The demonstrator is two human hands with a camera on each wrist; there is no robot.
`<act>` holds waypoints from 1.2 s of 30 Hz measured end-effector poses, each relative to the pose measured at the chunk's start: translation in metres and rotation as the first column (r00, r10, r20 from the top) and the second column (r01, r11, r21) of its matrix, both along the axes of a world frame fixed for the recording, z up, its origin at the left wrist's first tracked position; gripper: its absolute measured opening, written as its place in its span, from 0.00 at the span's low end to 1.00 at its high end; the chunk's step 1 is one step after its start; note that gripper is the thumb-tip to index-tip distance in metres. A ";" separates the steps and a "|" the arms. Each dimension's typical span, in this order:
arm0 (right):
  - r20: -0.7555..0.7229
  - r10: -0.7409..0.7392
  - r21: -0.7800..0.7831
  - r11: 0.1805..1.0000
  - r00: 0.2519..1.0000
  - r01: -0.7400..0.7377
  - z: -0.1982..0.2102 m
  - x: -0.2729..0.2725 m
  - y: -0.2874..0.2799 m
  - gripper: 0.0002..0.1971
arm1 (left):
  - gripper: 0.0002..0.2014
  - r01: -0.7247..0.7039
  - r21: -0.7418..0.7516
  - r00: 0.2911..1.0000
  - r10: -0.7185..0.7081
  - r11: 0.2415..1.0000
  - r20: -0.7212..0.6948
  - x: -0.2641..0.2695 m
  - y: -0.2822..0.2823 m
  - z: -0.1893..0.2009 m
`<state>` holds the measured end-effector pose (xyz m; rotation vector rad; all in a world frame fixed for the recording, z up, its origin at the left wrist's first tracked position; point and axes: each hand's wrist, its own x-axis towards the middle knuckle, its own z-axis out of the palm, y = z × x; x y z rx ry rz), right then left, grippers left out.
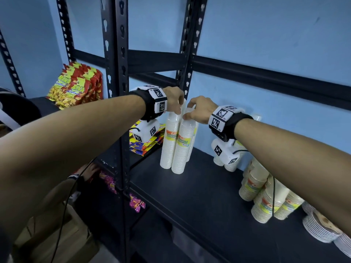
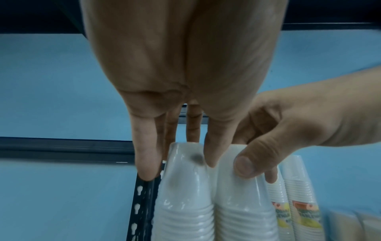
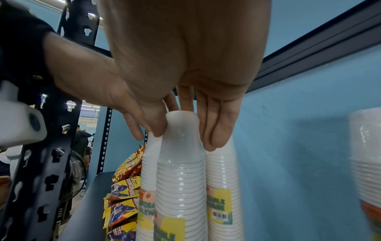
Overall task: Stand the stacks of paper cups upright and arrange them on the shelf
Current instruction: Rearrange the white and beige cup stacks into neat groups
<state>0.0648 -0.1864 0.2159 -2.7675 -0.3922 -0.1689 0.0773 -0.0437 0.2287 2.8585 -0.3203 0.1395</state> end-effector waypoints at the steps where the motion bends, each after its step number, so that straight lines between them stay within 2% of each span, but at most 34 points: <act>1: -0.001 0.000 0.004 1.000 1.000 0.000 0.000 0.000 0.000 0.29 | 0.19 0.002 -0.015 1.000 -0.002 1.000 -0.003 0.000 0.001 -0.001; 9: -0.014 -0.031 0.002 1.000 0.999 0.031 0.003 -0.001 -0.004 0.24 | 0.17 0.014 -0.019 1.000 -0.015 1.000 -0.023 0.000 0.004 -0.001; 17: -0.030 -0.086 0.011 0.996 0.996 0.087 0.013 -0.006 -0.026 0.19 | 0.14 0.074 0.059 0.995 -0.070 0.996 -0.074 0.003 -0.016 0.009; 24: -0.003 -0.209 0.007 0.978 0.978 0.209 0.021 -0.012 -0.066 0.20 | 0.14 0.182 0.062 0.976 -0.172 0.981 -0.137 0.011 -0.048 0.017; 36: 0.011 -0.366 0.018 0.930 0.930 0.366 0.026 -0.019 -0.135 0.21 | 0.11 0.332 0.063 0.942 -0.327 0.941 -0.077 0.025 -0.127 0.018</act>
